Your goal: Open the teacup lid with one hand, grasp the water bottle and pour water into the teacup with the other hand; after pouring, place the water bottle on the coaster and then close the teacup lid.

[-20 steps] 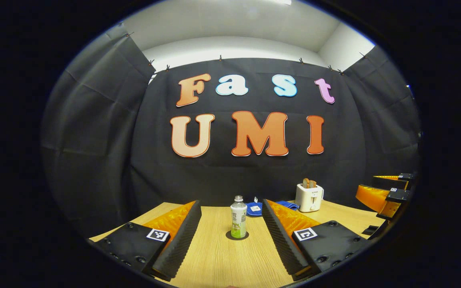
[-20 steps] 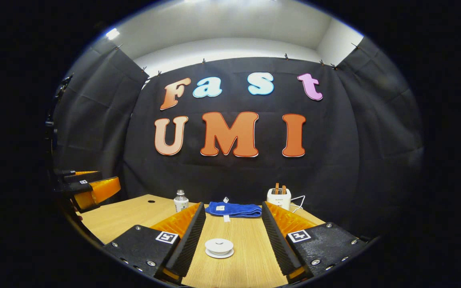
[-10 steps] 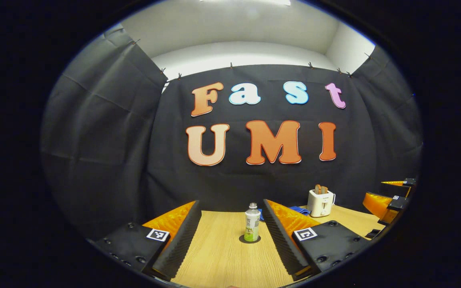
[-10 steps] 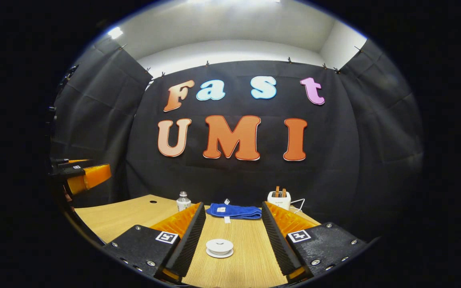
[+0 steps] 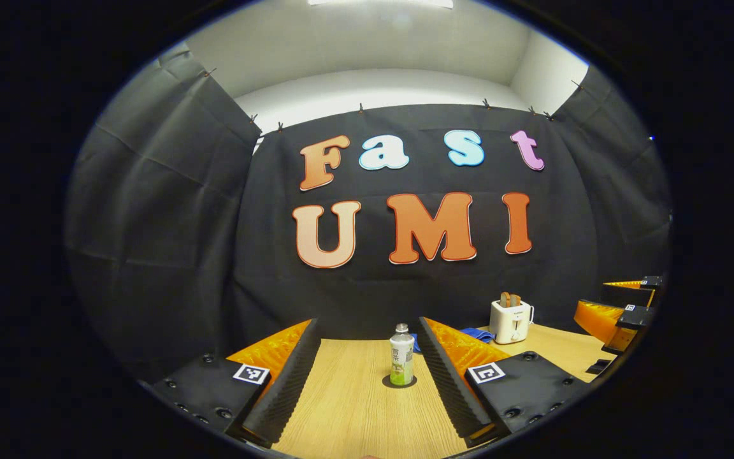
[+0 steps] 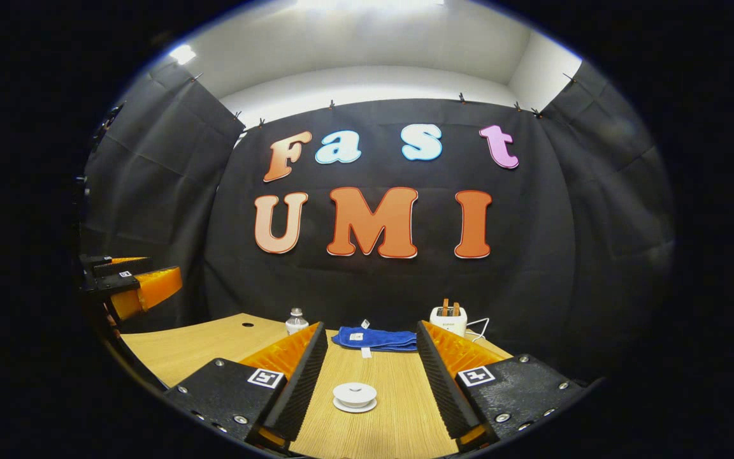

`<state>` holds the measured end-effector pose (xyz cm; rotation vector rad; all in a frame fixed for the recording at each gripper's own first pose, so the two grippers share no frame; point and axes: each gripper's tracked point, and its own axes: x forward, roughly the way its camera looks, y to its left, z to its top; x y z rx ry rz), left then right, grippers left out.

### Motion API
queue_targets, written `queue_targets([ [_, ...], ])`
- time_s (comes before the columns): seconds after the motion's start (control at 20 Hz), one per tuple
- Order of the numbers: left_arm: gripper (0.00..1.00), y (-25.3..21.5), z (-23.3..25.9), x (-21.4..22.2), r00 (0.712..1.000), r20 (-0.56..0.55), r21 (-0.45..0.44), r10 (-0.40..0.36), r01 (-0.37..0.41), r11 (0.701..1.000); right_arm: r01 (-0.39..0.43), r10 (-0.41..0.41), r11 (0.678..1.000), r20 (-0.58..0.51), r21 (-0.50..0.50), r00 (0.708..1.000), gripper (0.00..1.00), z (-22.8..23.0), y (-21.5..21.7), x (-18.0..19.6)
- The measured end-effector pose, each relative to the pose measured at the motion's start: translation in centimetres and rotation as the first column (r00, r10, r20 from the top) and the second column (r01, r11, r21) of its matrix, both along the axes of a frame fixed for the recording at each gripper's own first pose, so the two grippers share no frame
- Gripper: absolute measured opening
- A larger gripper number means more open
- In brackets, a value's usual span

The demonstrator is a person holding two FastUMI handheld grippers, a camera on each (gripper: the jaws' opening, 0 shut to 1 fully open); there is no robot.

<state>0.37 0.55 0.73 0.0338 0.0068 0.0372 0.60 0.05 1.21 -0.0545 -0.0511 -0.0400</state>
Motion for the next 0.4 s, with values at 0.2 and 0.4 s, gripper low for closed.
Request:
queue_targets([
  [0.2,0.97,-0.03,0.19,-0.08,1.0,0.013,-0.009,0.006,-0.006,1.0,-0.019,0.019,1.0,0.005,0.01,1.0,0.84,0.08,0.5,-0.2],
  [0.4,0.97,0.28,0.58,-0.34,1.0,0.027,-0.012,0.012,-0.012,1.0,-0.028,0.028,1.0,0.005,-0.012,1.0,0.84,-0.21,0.82,-0.11],
])
